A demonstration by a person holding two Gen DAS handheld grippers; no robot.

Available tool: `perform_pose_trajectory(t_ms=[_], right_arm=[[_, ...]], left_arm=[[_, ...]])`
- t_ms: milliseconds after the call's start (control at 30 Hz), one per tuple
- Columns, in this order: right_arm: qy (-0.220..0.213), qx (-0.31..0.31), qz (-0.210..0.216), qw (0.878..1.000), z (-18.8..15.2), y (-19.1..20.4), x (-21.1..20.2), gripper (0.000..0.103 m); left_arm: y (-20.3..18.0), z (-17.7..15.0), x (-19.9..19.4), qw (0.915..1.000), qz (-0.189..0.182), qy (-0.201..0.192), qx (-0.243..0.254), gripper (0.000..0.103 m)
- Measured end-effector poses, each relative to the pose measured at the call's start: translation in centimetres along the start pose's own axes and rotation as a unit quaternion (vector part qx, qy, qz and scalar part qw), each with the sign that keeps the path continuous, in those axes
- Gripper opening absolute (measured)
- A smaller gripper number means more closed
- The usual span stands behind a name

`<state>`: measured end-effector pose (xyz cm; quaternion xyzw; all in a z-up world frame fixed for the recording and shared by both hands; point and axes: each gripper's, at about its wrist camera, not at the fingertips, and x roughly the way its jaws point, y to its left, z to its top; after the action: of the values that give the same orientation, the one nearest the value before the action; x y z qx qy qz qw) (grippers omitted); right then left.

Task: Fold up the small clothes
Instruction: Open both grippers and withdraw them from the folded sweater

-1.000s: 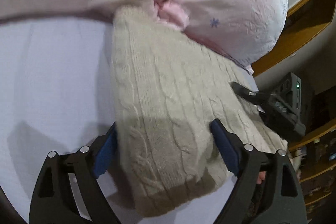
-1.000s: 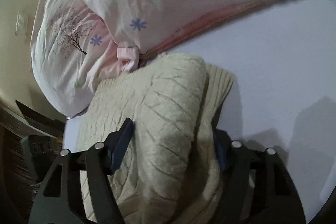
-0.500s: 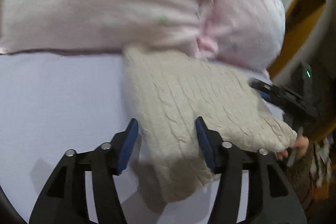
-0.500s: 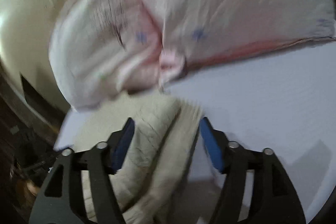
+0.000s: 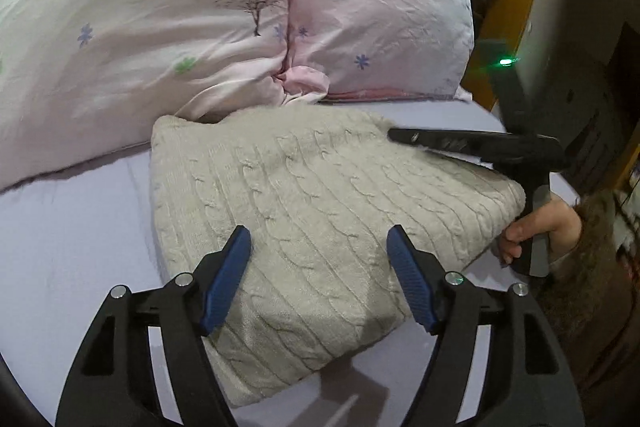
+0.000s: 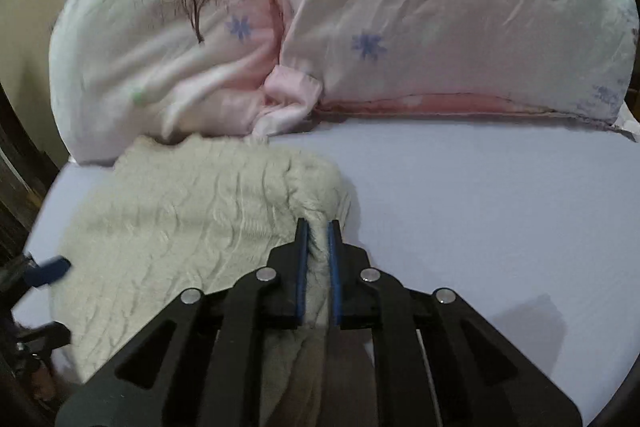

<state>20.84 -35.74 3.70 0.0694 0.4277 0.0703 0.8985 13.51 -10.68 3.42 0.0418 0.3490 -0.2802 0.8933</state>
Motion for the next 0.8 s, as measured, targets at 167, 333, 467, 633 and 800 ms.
perform_pose_trajectory(t_ms=[167, 333, 467, 633, 800], right_arm=[[-0.057, 0.016, 0.006, 0.998, -0.6, 0.0, -5.5, 0.046], [-0.103, 0.039, 0.067, 0.992, -4.8, 0.1, -13.5, 0.101], [-0.063, 0.065, 0.044, 0.995, -8.6, 2.2, -14.6, 0.101], [0.033, 0.015, -0.018, 0.999, -11.4, 6.2, -10.4, 0.101], [0.058, -0.009, -0.081, 0.995, -11.8, 8.3, -7.7, 0.101]], left_arm=[[0.5, -0.8, -2.8, 0.9992, -0.004, -0.022, -0.033, 0.072], [1.6, -3.8, -7.0, 0.9946, 0.042, -0.026, -0.092, 0.092], [1.3, -6.1, -6.6, 0.987, 0.1, 0.02, -0.125, 0.099], [0.4, -7.0, -4.1, 0.9799, 0.146, 0.073, -0.115, 0.102], [0.3, -8.0, -3.0, 0.9756, 0.165, 0.091, -0.112, 0.102]])
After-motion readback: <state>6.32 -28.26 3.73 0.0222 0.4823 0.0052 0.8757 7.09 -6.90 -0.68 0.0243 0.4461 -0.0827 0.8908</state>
